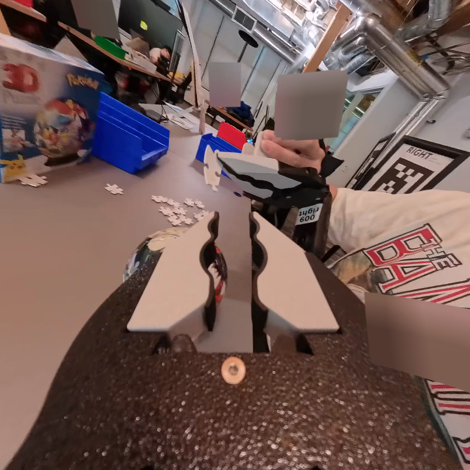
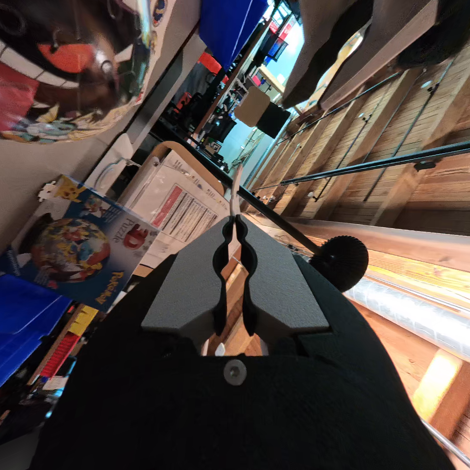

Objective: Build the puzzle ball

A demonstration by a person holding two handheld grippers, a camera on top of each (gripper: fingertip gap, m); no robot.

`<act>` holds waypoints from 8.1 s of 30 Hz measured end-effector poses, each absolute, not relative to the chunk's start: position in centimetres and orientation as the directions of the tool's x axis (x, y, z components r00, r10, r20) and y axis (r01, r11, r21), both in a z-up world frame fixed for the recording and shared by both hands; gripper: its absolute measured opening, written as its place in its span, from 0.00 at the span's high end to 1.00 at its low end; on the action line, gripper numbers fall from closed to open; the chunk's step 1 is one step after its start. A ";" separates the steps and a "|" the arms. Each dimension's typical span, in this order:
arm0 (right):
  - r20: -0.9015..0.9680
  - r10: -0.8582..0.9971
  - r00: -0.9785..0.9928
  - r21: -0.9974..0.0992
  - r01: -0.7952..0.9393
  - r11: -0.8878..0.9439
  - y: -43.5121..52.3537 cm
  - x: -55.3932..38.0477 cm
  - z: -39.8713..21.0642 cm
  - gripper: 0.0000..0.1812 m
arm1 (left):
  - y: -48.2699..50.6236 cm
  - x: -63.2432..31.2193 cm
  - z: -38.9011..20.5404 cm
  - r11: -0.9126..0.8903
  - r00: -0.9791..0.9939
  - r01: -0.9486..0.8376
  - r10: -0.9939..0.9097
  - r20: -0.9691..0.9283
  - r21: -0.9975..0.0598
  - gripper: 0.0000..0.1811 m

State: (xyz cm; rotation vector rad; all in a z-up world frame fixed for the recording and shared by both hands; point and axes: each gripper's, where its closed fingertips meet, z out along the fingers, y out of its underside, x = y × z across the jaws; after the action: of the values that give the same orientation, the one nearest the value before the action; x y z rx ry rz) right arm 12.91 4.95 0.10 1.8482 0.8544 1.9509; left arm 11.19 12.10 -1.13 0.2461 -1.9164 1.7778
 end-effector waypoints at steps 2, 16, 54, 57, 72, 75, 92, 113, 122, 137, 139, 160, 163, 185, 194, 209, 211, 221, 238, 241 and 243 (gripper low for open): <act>0.770 0.616 -0.163 0.637 0.149 -0.756 5.6 12.8 0.8 1.00 | 11.6 10.9 -1.4 0.143 -0.843 -0.474 0.211 0.495 -0.869 0.88; 0.775 0.593 -0.216 0.628 0.160 -0.762 9.1 12.2 0.9 1.00 | 9.6 11.1 -0.7 0.087 -0.810 -0.540 0.218 0.545 -0.837 0.99; 0.659 0.705 -0.264 0.658 0.656 -0.370 12.1 7.4 -4.6 1.00 | 11.4 7.6 -3.8 0.299 -0.892 -0.214 0.327 0.311 -0.930 1.00; 0.747 0.630 -0.213 0.583 0.666 -0.465 12.1 7.7 -3.7 1.00 | 11.2 8.0 -2.9 0.257 -0.872 -0.279 0.335 0.356 -0.925 1.00; 0.695 0.631 -0.344 0.705 0.498 -0.505 10.7 9.8 -1.9 1.00 | 10.8 10.0 -0.5 0.103 -0.797 -0.491 0.349 0.493 -0.865 0.99; 0.690 0.635 -0.348 0.713 0.481 -0.511 10.1 9.8 -1.6 1.00 | 10.8 10.0 -0.7 0.109 -0.812 -0.473 0.332 0.481 -0.874 1.00; 0.798 0.531 -0.286 0.587 0.571 -0.574 10.3 9.3 -1.4 1.00 | 9.7 9.3 -0.8 0.117 -0.881 -0.348 0.298 0.367 -0.930 1.00; 0.128 -0.604 0.786 -0.991 0.073 -0.116 12.6 10.5 4.4 0.89 | 13.4 11.1 8.9 -0.607 -0.981 -0.183 0.166 0.102 -0.773 1.00; -0.019 -0.535 0.844 -0.999 0.000 0.036 13.4 10.0 5.7 0.98 | 13.6 10.6 9.1 -0.601 -0.992 -0.099 0.121 0.033 -0.793 1.00; -0.003 -0.421 0.907 -0.826 -0.240 -0.510 10.1 9.6 -2.1 0.99 | 11.7 10.2 0.6 0.063 -0.994 0.094 0.060 -0.090 -0.994 0.93; 0.008 -0.422 0.907 -0.811 -0.241 -0.533 10.1 9.6 -2.5 1.00 | 11.7 9.6 0.1 0.087 -0.991 0.086 0.107 -0.077 -0.992 0.98; 0.019 -0.411 0.912 -0.696 -0.283 -0.660 10.4 10.0 -4.4 1.00 | 12.1 9.8 -1.8 0.254 -0.995 0.092 0.046 -0.083 -0.963 0.99; 0.026 -0.408 0.913 -0.686 -0.281 -0.671 10.5 10.0 -4.5 1.00 | 12.2 9.8 -1.9 0.265 -0.996 0.089 0.045 -0.080 -0.960 1.00; 0.709 -0.453 0.540 -0.625 0.186 -0.758 5.7 11.0 -1.1 0.42 | 16.8 15.2 -9.6 0.169 -0.781 -0.624 -0.131 0.611 -0.763 1.00; 0.639 -0.507 0.579 -0.629 0.013 -0.777 2.4 8.2 -13.3 0.31 | 11.6 12.6 -16.9 0.359 -0.700 -0.695 -0.138 0.701 -0.623 1.00; 0.636 -0.492 0.594 -0.606 -0.010 -0.796 2.6 9.1 -18.1 0.40 | 9.4 12.9 -19.7 0.423 -0.692 -0.704 -0.226 0.686 -0.570 1.00; 0.631 -0.492 0.600 -0.604 -0.018 -0.797 2.5 9.1 -18.4 0.40 | 9.2 12.8 -19.8 0.431 -0.700 -0.697 -0.232 0.676 -0.574 1.00; 0.616 -0.526 0.586 -0.619 -0.052 -0.783 1.5 9.1 -18.7 0.42 | 9.2 12.7 -20.0 0.454 -0.718 -0.681 -0.261 0.645 -0.574 1.00; 0.612 -0.534 0.584 -0.634 -0.042 -0.772 2.0 9.4 -18.6 0.43 | 9.7 13.5 -19.7 0.454 -0.758 -0.644 -0.268 0.595 -0.616 0.82; 0.604 -0.530 0.595 -0.647 -0.022 -0.762 2.7 9.3 -18.2 0.41 | 9.7 14.6 -19.7 0.449 -0.830 -0.556 -0.254 0.497 -0.700 0.69; 0.585 -0.536 0.609 -0.669 -0.012 -0.744 3.2 9.3 -18.0 0.41 | 9.9 15.2 -20.4 0.499 -0.862 -0.507 -0.287 0.418 -0.703 0.53</act>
State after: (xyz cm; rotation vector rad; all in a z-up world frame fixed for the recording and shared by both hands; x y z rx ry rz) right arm 9.26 3.22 -17.95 3.3522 -0.6529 1.6436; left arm 15.15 9.88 -20.45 0.6754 -2.4975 1.2937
